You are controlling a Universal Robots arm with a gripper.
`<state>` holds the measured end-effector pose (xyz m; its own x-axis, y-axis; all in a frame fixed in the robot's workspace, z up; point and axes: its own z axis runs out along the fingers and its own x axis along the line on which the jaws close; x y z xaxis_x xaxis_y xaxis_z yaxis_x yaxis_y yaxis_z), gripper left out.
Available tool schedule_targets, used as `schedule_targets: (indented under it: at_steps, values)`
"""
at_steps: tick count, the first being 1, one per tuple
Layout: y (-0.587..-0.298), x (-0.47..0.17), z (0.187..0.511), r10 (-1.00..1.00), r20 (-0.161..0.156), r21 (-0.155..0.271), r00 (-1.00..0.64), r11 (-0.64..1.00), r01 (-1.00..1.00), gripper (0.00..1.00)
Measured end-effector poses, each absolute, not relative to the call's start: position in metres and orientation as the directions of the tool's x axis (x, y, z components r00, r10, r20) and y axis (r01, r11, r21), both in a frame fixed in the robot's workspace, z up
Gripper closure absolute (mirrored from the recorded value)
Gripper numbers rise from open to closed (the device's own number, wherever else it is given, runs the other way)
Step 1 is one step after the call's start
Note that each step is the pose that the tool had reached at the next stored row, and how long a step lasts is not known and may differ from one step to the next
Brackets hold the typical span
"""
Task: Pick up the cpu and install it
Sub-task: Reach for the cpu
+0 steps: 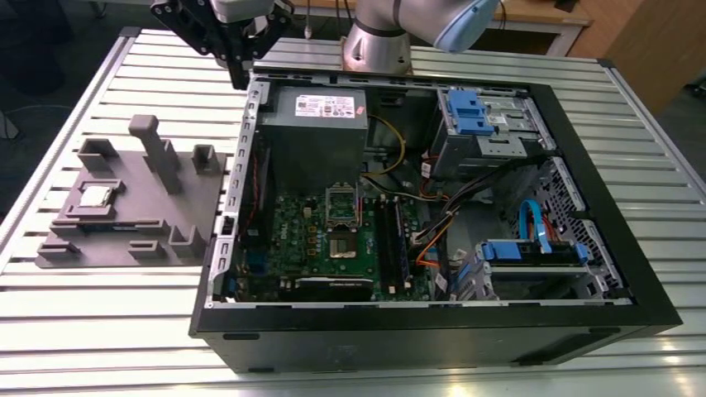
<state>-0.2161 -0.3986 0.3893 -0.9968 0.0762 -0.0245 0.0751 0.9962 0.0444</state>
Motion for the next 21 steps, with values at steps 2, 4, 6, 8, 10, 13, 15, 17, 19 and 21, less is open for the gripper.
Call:
schedule_targets:
  at_steps: [2, 4, 6, 8, 10, 13, 15, 17, 19, 21]
  values:
    - [-0.3986, -0.2166, 0.3892, 0.076, -0.025, 0.044, -0.997, 0.996, 0.075, 0.90]
    - [-0.3986, -0.2168, 0.3892, 0.076, -0.025, 0.044, -0.997, 0.996, 0.075, 0.90]
    - [-0.3986, -0.2176, 0.3891, 0.076, -0.024, 0.044, -0.997, 0.996, 0.075, 0.90]
    - [-0.3986, -0.2180, 0.3891, 0.076, -0.024, 0.044, -0.997, 0.996, 0.075, 0.90]
    - [-0.3986, -0.2186, 0.3891, 0.076, -0.024, 0.044, -0.997, 0.996, 0.075, 0.90]
    - [-0.3986, -0.2197, 0.3890, 0.076, -0.024, 0.044, -0.997, 0.996, 0.075, 0.90]
    - [-0.3986, -0.2199, 0.3890, 0.076, -0.024, 0.044, -0.997, 0.996, 0.075, 0.90]
    - [-0.3986, -0.2206, 0.3890, 0.076, -0.024, 0.044, -0.997, 0.996, 0.075, 0.90]
    - [-0.3986, -0.2210, 0.3890, 0.076, -0.024, 0.044, -0.997, 0.996, 0.075, 0.90]
    - [-0.3986, -0.2217, 0.3889, 0.076, -0.024, 0.044, -0.997, 0.996, 0.075, 0.90]
